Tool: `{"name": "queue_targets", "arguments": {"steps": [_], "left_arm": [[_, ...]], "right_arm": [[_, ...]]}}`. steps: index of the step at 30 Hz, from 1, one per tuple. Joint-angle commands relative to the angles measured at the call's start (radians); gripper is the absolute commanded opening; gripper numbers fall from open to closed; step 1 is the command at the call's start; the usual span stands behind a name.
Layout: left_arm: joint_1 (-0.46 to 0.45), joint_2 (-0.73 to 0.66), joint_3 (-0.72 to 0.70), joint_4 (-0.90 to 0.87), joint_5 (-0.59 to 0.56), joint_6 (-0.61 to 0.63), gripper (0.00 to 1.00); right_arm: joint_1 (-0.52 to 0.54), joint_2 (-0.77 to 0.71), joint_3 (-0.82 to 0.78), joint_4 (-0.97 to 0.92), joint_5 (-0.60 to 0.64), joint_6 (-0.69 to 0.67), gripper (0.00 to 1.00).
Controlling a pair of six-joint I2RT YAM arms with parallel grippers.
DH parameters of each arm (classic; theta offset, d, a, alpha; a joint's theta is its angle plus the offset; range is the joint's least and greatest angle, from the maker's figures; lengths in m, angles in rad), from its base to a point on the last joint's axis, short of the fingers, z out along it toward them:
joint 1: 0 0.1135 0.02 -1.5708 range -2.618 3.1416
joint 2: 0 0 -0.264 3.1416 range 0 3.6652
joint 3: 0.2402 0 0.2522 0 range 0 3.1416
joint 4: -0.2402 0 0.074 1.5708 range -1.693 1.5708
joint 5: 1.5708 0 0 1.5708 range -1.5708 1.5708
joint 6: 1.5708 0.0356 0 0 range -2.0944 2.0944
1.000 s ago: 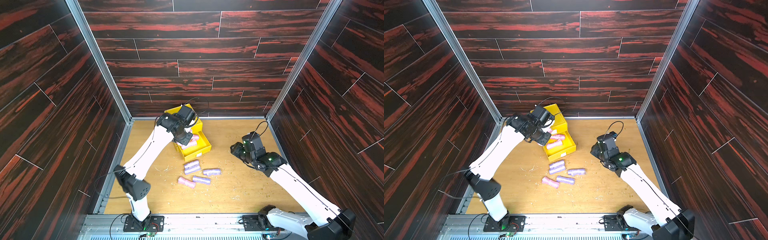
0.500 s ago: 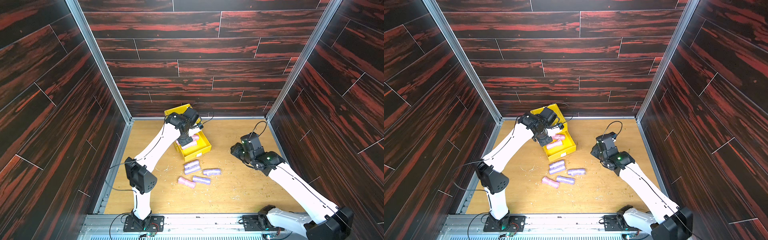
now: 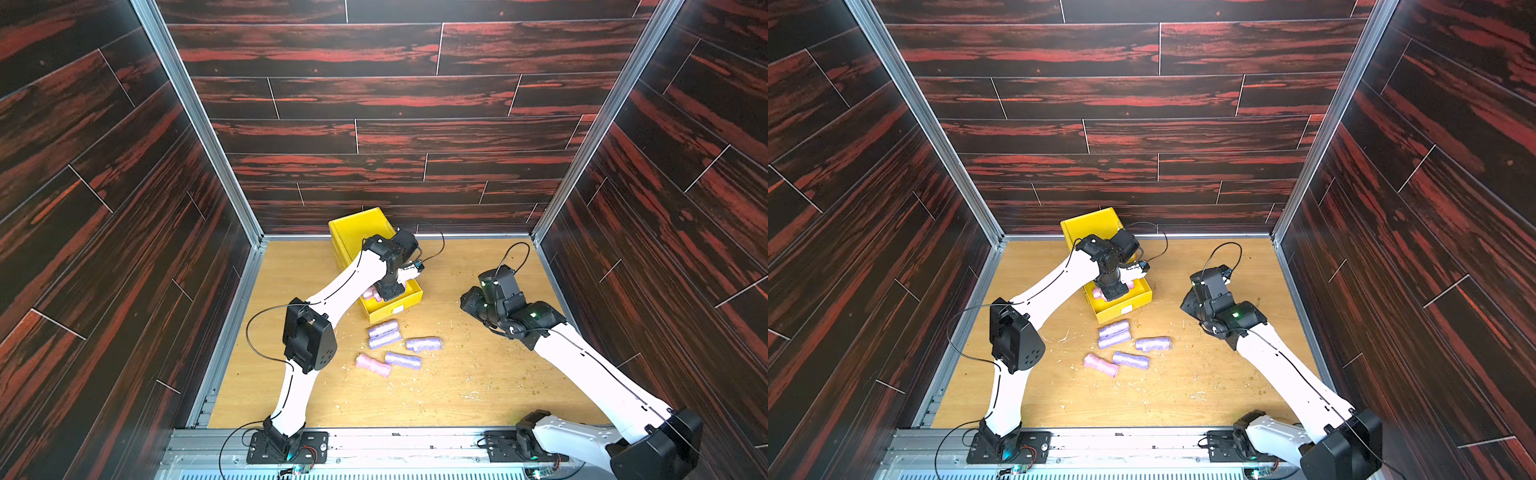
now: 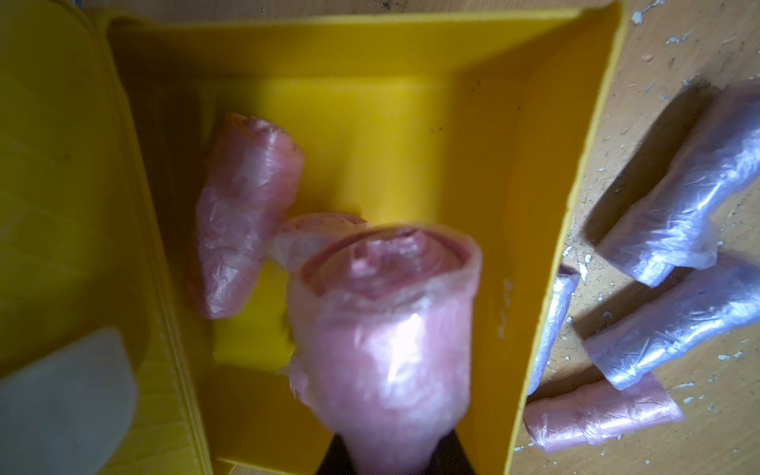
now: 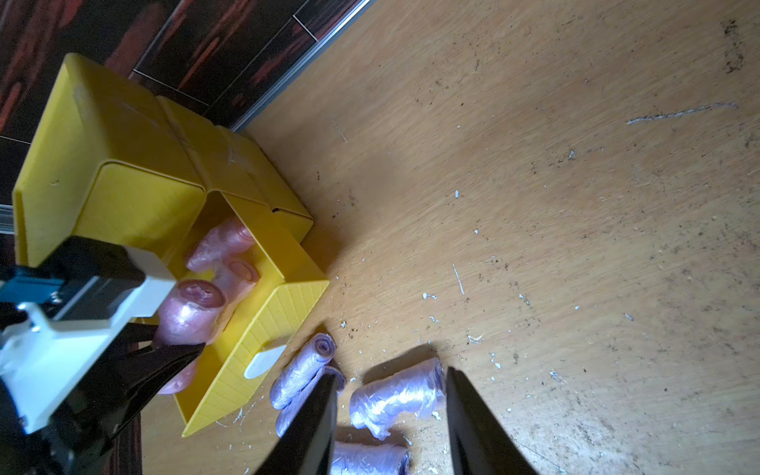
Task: Sort the rolls of trash bags by color and place them into the drawer
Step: Place the roll of trash bags in the drawer.
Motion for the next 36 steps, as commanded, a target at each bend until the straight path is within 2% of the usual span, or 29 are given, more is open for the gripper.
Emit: {"name": "queue_targets", "arguments": {"steps": [1, 13, 17, 26, 36], "left_arm": [[0.006, 0.04, 0.032, -0.024, -0.019, -0.001, 0.03], [0.013, 0.082, 0.049, -0.06, 0.003, 0.02, 0.1], [0.02, 0.092, 0.041, -0.061, -0.044, 0.026, 0.16], [0.037, 0.116, 0.043, -0.062, -0.092, 0.022, 0.21], [0.044, 0.131, 0.064, -0.064, -0.104, 0.012, 0.35]], "right_arm": [[-0.005, 0.0, 0.013, -0.019, -0.003, -0.003, 0.47], [-0.005, -0.001, 0.012, -0.019, -0.002, -0.006, 0.46], [-0.007, 0.006, 0.013, -0.015, -0.006, -0.007, 0.46], [-0.006, 0.008, 0.017, -0.019, -0.004, -0.008, 0.46], [-0.006, 0.009, 0.017, -0.017, -0.008, -0.005, 0.46]]}}
